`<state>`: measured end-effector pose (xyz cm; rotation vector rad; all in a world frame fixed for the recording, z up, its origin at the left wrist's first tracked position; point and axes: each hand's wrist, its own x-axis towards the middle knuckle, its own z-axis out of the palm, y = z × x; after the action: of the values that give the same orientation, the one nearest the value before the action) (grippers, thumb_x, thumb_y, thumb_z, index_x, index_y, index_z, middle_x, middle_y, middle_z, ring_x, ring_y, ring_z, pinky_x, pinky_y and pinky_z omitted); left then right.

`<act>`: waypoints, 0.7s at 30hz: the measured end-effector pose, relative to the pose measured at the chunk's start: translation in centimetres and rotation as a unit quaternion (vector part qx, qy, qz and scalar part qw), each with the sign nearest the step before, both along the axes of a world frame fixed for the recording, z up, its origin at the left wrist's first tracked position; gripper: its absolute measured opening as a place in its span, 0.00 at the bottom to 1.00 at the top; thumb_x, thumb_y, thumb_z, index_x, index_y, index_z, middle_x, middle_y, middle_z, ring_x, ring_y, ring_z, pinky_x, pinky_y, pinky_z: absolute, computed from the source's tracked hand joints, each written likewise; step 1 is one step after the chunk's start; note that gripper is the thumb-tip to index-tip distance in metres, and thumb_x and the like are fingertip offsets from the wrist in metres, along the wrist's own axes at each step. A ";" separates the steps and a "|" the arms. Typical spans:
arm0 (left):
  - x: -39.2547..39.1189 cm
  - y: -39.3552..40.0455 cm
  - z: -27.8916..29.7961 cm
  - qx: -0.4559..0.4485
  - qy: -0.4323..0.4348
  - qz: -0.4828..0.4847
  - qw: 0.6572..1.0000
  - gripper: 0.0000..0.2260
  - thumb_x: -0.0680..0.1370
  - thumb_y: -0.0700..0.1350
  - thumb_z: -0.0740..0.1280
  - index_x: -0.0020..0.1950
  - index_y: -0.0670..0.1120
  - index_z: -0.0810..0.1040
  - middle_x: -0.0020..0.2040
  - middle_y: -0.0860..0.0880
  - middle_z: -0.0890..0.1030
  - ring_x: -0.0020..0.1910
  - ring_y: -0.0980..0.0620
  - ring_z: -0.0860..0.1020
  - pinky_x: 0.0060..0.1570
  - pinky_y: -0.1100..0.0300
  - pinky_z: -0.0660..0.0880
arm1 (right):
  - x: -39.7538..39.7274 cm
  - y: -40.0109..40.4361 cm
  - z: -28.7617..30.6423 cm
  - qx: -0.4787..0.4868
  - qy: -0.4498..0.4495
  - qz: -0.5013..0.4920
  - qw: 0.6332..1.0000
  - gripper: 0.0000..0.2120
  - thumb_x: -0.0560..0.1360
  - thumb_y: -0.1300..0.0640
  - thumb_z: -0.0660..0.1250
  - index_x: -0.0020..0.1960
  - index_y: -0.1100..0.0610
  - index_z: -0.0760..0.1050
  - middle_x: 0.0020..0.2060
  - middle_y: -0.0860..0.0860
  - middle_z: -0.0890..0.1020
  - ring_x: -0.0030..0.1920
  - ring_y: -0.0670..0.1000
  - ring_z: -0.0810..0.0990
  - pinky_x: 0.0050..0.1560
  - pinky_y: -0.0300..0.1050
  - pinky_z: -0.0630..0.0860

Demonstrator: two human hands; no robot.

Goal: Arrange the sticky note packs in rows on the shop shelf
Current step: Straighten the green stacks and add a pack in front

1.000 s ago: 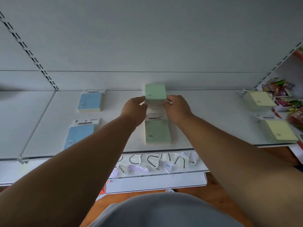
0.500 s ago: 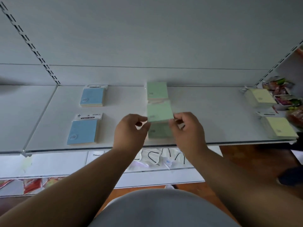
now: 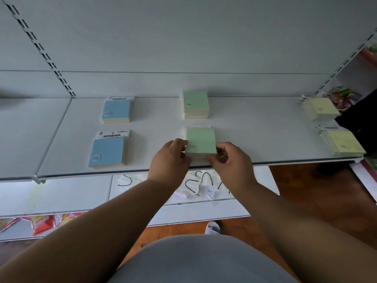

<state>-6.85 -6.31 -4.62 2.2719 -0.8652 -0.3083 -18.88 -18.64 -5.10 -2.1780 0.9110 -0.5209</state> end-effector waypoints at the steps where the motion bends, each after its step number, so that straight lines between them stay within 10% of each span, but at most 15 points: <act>1: 0.0 0.0 -0.1 0.001 -0.008 0.000 1.000 0.15 0.73 0.42 0.68 0.59 0.49 0.76 0.51 0.50 0.80 0.47 0.49 0.79 0.48 0.57 0.75 | -0.1 0.0 -0.1 0.001 -0.001 -0.002 1.000 0.14 0.71 0.55 0.74 0.56 0.53 0.79 0.47 0.46 0.84 0.45 0.45 0.82 0.50 0.43 0.79; 21: 0.1 0.8 -0.1 -0.019 0.004 -0.004 1.000 0.13 0.72 0.43 0.73 0.56 0.48 0.79 0.48 0.53 0.80 0.41 0.56 0.78 0.45 0.64 0.72 | -0.5 -0.2 -0.1 0.039 -0.027 0.007 0.999 0.10 0.71 0.56 0.74 0.52 0.55 0.81 0.43 0.45 0.85 0.43 0.45 0.82 0.49 0.46 0.80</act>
<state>-6.71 -5.56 -4.71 2.2305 -0.8688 -0.3021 -19.38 -18.87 -5.24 -2.0876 0.8725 -0.5271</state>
